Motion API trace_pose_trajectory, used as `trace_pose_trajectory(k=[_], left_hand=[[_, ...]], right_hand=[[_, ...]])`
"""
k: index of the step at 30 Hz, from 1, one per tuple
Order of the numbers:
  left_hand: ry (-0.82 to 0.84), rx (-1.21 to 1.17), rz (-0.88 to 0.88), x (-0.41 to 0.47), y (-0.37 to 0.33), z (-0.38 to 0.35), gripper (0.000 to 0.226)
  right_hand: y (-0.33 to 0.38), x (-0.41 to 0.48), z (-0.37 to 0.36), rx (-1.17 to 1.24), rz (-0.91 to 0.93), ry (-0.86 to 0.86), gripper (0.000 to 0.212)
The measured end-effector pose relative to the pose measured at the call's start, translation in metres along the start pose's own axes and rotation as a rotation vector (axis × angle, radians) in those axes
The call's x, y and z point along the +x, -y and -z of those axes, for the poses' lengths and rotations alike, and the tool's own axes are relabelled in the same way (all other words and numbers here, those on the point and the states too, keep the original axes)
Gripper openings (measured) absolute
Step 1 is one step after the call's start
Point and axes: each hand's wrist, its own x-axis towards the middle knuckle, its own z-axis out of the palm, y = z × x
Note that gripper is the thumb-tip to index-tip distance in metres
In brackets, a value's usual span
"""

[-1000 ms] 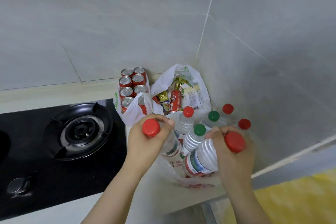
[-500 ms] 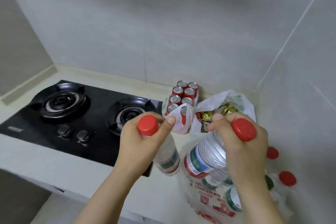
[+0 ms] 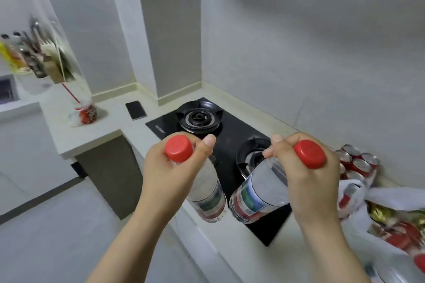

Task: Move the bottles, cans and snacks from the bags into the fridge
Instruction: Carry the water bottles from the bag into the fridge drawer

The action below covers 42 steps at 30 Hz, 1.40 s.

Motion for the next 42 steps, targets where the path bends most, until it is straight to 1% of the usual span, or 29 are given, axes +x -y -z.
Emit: trace_pose_trajectory(k=[5, 12, 17, 20, 26, 29, 33, 42], left_hand=[[-0.143, 0.065, 0.009, 0.029, 0.013, 0.067, 0.030], [-0.336, 0.066, 0.033, 0.048, 0.030, 0.149, 0.037], [-0.501, 0.120, 0.056, 0.049, 0.041, 0.197, 0.035], [-0.617, 0.185, 0.071, 0.045, 0.042, 0.220, 0.031], [-0.925, 0.326, 0.084, 0.020, 0.033, 0.249, 0.036], [-1.076, 0.397, 0.128, -0.001, 0.029, 0.256, 0.036], [-1.259, 0.485, 0.174, -0.036, 0.021, 0.257, 0.036], [-1.611, 0.542, 0.152, -0.132, -0.023, 0.244, 0.033]], right_hand=[[0.005, 0.003, -0.079, 0.063, 0.015, 0.135, 0.030], [0.005, -0.003, -0.178, 0.109, 0.038, 0.321, 0.030], [0.005, -0.008, -0.241, 0.180, 0.037, 0.514, 0.029], [0.006, -0.010, -0.277, 0.236, 0.032, 0.642, 0.030], [0.013, -0.020, -0.339, 0.346, 0.063, 0.908, 0.033], [0.019, -0.034, -0.361, 0.449, 0.076, 1.033, 0.038], [0.030, -0.062, -0.378, 0.562, 0.067, 1.210, 0.039], [0.078, -0.146, -0.366, 0.786, 0.070, 1.519, 0.037]])
